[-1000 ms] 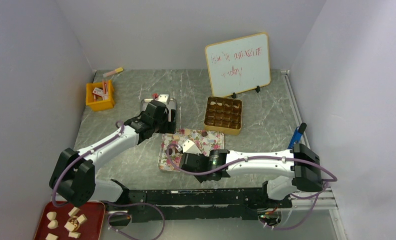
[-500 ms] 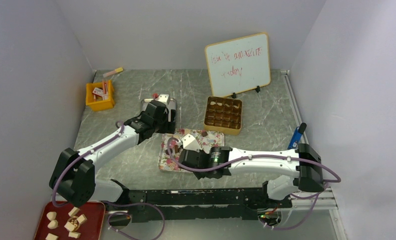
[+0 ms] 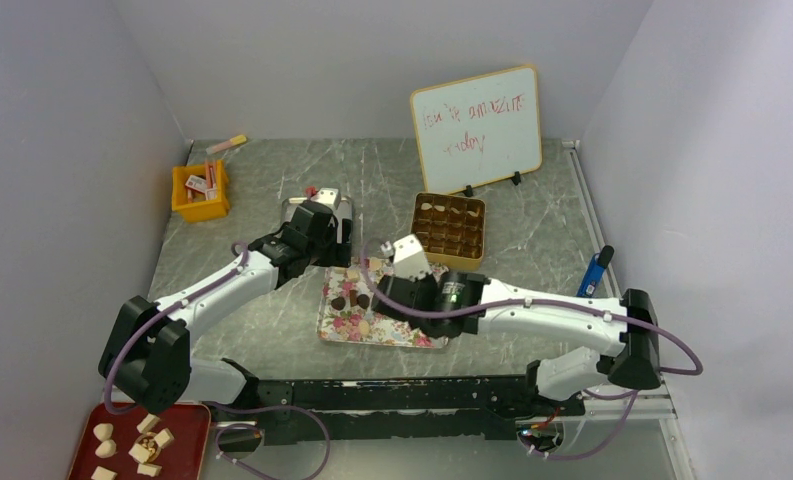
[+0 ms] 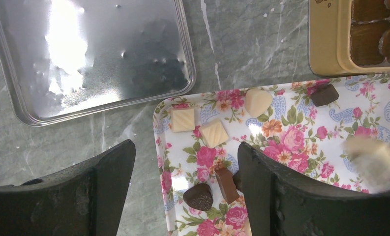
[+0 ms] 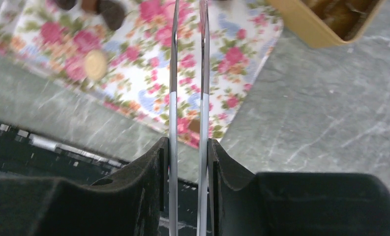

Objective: Pack the chocolate
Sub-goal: Place the fake chocolate in the packing box.

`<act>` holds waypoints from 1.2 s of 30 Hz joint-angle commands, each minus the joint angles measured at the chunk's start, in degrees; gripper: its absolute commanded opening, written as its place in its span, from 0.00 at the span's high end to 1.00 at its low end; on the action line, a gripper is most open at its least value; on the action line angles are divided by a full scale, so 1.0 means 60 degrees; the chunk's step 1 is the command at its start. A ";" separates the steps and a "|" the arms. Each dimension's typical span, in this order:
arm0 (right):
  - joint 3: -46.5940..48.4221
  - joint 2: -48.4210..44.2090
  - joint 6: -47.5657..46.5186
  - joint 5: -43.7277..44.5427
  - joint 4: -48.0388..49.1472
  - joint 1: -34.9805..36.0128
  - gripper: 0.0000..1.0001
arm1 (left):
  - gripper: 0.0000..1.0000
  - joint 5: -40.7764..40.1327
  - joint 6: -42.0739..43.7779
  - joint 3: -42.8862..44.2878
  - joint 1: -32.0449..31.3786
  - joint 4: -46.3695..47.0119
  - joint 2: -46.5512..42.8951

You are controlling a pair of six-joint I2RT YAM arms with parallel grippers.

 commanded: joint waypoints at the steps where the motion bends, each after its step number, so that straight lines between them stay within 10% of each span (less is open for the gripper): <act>1: 0.0142 -0.0829 0.0174 0.1127 -0.0380 -0.1278 1.00 | 0.20 0.0062 0.0054 0.0311 -0.0041 0.0224 -0.0161; 19: -0.1379 -0.1274 -0.3195 -0.0644 0.2915 -0.6882 1.00 | 0.19 0.0120 0.0125 0.0127 -0.0033 0.0110 -0.0459; 36: -0.1230 -0.0746 -0.3664 -0.1427 0.3334 -0.7616 0.93 | 0.19 0.0028 0.0075 -0.0055 -0.0041 0.0091 -0.0590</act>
